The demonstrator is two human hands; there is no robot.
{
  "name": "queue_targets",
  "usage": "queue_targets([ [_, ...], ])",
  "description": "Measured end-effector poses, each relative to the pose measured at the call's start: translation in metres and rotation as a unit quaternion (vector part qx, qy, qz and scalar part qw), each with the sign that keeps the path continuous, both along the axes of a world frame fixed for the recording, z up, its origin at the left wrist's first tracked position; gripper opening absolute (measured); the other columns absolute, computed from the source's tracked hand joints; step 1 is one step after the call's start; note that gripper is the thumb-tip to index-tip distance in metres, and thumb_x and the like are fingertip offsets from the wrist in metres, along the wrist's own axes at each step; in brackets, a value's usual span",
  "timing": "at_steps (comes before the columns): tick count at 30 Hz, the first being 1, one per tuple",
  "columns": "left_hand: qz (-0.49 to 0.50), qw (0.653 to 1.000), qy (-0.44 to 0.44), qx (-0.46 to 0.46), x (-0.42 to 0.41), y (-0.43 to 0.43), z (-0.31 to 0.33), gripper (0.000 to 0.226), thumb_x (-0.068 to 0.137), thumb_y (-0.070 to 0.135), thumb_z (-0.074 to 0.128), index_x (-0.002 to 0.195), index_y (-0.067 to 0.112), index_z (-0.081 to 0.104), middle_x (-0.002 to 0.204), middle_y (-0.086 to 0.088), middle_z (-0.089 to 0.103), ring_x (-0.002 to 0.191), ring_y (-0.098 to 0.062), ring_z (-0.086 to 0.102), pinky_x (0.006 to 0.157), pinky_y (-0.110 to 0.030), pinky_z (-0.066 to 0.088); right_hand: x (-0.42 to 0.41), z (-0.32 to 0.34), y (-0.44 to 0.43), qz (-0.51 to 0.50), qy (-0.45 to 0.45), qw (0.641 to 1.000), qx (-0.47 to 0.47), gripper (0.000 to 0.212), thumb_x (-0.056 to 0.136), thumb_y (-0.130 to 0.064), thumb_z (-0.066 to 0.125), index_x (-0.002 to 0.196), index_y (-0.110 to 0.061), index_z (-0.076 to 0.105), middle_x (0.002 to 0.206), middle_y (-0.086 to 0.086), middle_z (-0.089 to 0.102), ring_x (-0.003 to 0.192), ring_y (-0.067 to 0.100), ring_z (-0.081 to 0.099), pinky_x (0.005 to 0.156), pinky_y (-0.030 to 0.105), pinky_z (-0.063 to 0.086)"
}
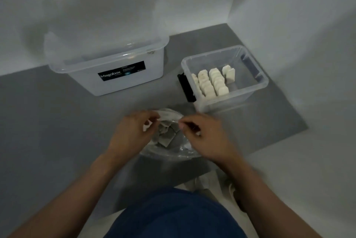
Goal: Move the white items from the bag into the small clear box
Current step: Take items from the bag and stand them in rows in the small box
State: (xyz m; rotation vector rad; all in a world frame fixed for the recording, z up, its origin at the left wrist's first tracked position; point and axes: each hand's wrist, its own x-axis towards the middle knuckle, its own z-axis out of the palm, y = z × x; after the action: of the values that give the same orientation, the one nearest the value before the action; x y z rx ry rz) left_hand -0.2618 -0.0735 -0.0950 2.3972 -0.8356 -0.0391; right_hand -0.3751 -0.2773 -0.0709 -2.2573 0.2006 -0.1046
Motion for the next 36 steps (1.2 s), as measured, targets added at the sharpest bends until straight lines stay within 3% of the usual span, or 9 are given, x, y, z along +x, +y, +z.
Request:
queue_targets([
  [4,-0.183,0.959,-0.068,0.206,-0.004,0.016,-0.026,0.034,0.086,0.035,0.05,0.106,0.028,0.076,0.105,0.007,0.074,0.092,-0.025,0.064,0.072,-0.037,0.056,0.011,-0.047,0.037,0.079,0.141,0.976,-0.147,0.024,0.089,-0.029,0.054,0.066,-0.027,0.059,0.067,-0.004,0.059,0.066,0.02,0.057,0.062,0.036,0.044],
  [7,-0.218,0.928,-0.079,0.29,-0.001,0.015,-0.029,0.03,0.084,0.036,0.061,0.108,0.025,0.075,0.111,0.004,0.071,0.099,-0.027,0.06,0.08,-0.037,0.049,0.018,-0.068,0.04,0.012,0.189,0.931,-0.31,0.022,0.093,-0.027,0.052,0.098,-0.021,0.072,0.095,0.005,0.072,0.088,0.03,0.07,0.07,0.036,0.051],
  [11,-0.193,0.937,-0.1,0.274,0.007,0.011,-0.027,0.024,0.092,0.031,0.058,0.102,0.016,0.075,0.101,-0.005,0.071,0.101,-0.032,0.061,0.08,-0.04,0.049,0.026,-0.073,0.034,-0.073,0.179,0.924,-0.331,0.017,0.091,-0.025,0.06,0.105,-0.021,0.068,0.104,0.008,0.073,0.097,0.034,0.071,0.075,0.036,0.055],
  [18,-0.158,0.948,-0.056,0.271,0.015,0.007,-0.028,0.027,0.094,0.028,0.048,0.103,0.02,0.072,0.102,-0.007,0.071,0.103,-0.032,0.062,0.078,-0.037,0.048,0.035,-0.075,0.042,-0.087,0.203,0.928,-0.3,0.023,0.088,-0.045,0.066,0.106,-0.031,0.072,0.109,0.0,0.07,0.1,0.03,0.069,0.08,0.036,0.054],
  [26,-0.171,0.955,-0.01,0.243,0.022,0.005,-0.033,0.047,0.083,0.043,0.073,0.126,0.027,0.063,0.119,-0.002,0.066,0.113,-0.028,0.06,0.087,-0.038,0.05,0.028,-0.073,0.048,-0.101,0.169,0.929,-0.313,0.032,0.094,-0.046,0.05,0.106,-0.028,0.073,0.112,-0.002,0.068,0.1,0.032,0.068,0.079,0.036,0.052],
  [29,-0.155,0.973,0.045,0.163,0.023,0.004,-0.032,0.053,0.082,0.045,0.076,0.128,0.023,0.062,0.118,0.0,0.063,0.112,-0.023,0.059,0.088,-0.04,0.052,0.022,-0.064,0.048,-0.099,0.142,0.946,-0.275,0.027,0.093,-0.041,0.054,0.098,-0.02,0.071,0.1,0.003,0.07,0.089,0.034,0.067,0.073,0.035,0.051],
  [31,-0.149,0.979,0.09,0.104,0.023,0.005,-0.031,0.056,0.078,0.048,0.077,0.126,0.021,0.064,0.112,0.003,0.065,0.105,-0.019,0.061,0.088,-0.042,0.053,0.014,-0.054,0.045,-0.132,0.103,0.966,-0.196,0.02,0.091,-0.035,0.059,0.093,-0.022,0.073,0.089,-0.002,0.074,0.082,0.023,0.069,0.071,0.031,0.053],
  [34,-0.132,0.98,0.146,0.008,0.024,0.003,-0.029,0.054,0.072,0.045,0.085,0.119,0.022,0.069,0.101,0.009,0.069,0.089,-0.01,0.065,0.086,-0.035,0.054,0.005,-0.041,0.044,-0.184,0.065,0.981,0.008,0.012,0.093,-0.027,0.066,0.097,-0.027,0.078,0.084,-0.009,0.076,0.08,0.007,0.071,0.076,0.022,0.056],
  [36,-0.101,0.968,0.224,-0.057,0.024,0.002,-0.025,0.055,0.072,0.036,0.09,0.122,0.024,0.069,0.102,0.011,0.072,0.088,-0.005,0.068,0.085,-0.023,0.055,0.005,-0.036,0.046,-0.22,0.053,0.953,0.2,0.011,0.095,-0.016,0.067,0.098,-0.018,0.078,0.084,0.002,0.078,0.083,0.017,0.076,0.083,0.032,0.061],
])
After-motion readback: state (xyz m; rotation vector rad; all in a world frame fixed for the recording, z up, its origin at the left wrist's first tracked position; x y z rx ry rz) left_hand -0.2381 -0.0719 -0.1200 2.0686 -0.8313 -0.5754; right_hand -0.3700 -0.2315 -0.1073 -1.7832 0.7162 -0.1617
